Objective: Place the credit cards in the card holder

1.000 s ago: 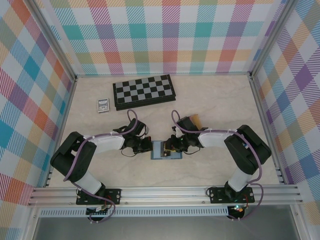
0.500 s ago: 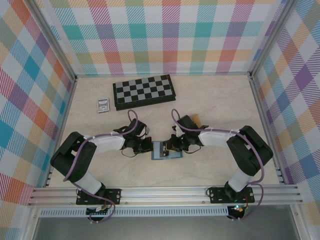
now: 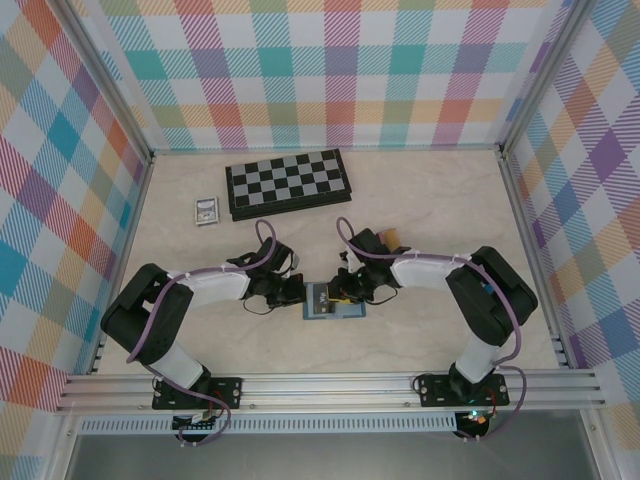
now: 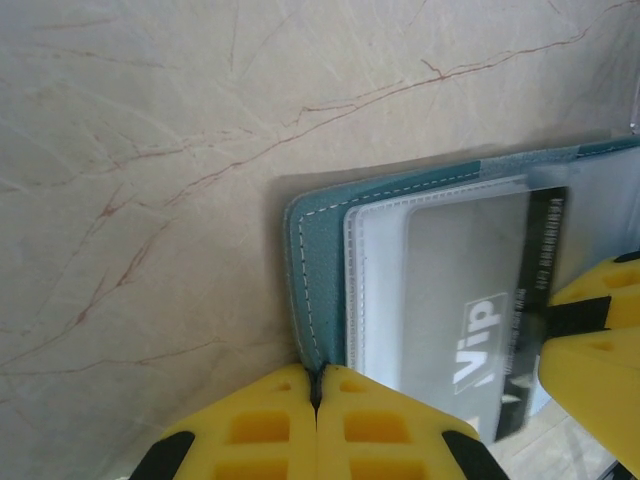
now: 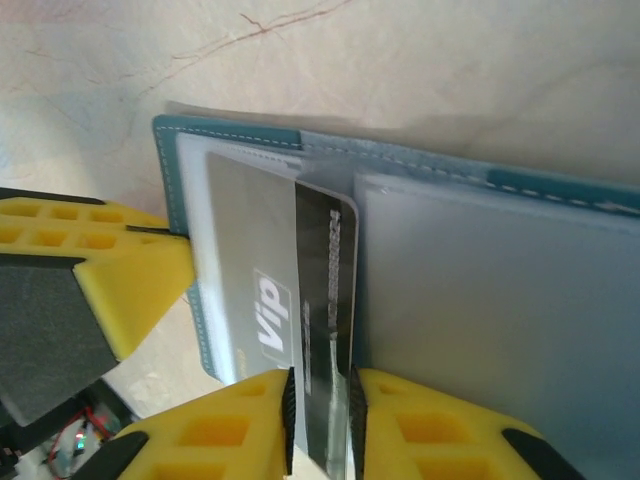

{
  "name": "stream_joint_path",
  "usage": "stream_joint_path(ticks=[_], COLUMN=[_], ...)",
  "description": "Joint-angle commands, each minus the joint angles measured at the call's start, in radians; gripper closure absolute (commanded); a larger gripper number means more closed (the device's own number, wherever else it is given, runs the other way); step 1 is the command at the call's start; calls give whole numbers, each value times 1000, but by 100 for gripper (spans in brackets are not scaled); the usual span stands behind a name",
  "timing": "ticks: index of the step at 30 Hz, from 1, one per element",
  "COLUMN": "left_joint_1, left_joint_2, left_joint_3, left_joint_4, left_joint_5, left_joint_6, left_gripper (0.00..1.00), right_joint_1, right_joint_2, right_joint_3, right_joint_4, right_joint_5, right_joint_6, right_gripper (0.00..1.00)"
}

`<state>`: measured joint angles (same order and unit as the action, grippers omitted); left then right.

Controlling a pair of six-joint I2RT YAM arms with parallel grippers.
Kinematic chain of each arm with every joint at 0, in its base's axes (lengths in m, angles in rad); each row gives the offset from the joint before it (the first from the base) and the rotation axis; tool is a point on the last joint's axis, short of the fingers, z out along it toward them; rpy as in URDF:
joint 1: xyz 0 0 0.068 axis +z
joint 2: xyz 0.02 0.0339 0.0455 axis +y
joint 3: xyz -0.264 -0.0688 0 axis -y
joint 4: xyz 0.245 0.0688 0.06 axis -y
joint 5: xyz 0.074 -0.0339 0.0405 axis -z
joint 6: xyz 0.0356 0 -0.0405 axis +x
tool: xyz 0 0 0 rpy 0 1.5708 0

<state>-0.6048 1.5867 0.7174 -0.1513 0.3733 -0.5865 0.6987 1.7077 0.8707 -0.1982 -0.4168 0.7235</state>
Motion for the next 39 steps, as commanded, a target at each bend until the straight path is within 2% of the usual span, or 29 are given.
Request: stream_joint_path(ticks=[1, 8, 13, 25, 28, 34, 39], left_joint_1=[-16, -17, -18, -21, -21, -21, -20], left_joint_2=[-2, -3, 4, 8, 6, -7, -1], left_joint_3=[-15, -14, -12, -2, -3, -13, -24], left_joint_4=[-14, -10, -7, -10, -14, -41, -51], left_joint_5=[-6, -1, 3, 3, -3, -39, -57], left_joint_6=[-4, -4, -6, -6, -5, 0, 6], left_gripper=[100, 100, 100, 100, 100, 100, 100], right_joint_1=[5, 7, 15, 55, 58, 56, 56], right_joint_2=[-29, 23, 63, 133, 107, 31, 12], right_joint_3=[34, 45, 66, 139, 143, 148, 124], right_joint_4=[-100, -51, -38, -40, -77, -295, -373], right_joint_5=[55, 17, -9, -37, -3, 236, 318], right_joint_6=[-47, -17, -19, -19, -27, -56, -67], right_gripper=[75, 78, 86, 86, 84, 80, 79])
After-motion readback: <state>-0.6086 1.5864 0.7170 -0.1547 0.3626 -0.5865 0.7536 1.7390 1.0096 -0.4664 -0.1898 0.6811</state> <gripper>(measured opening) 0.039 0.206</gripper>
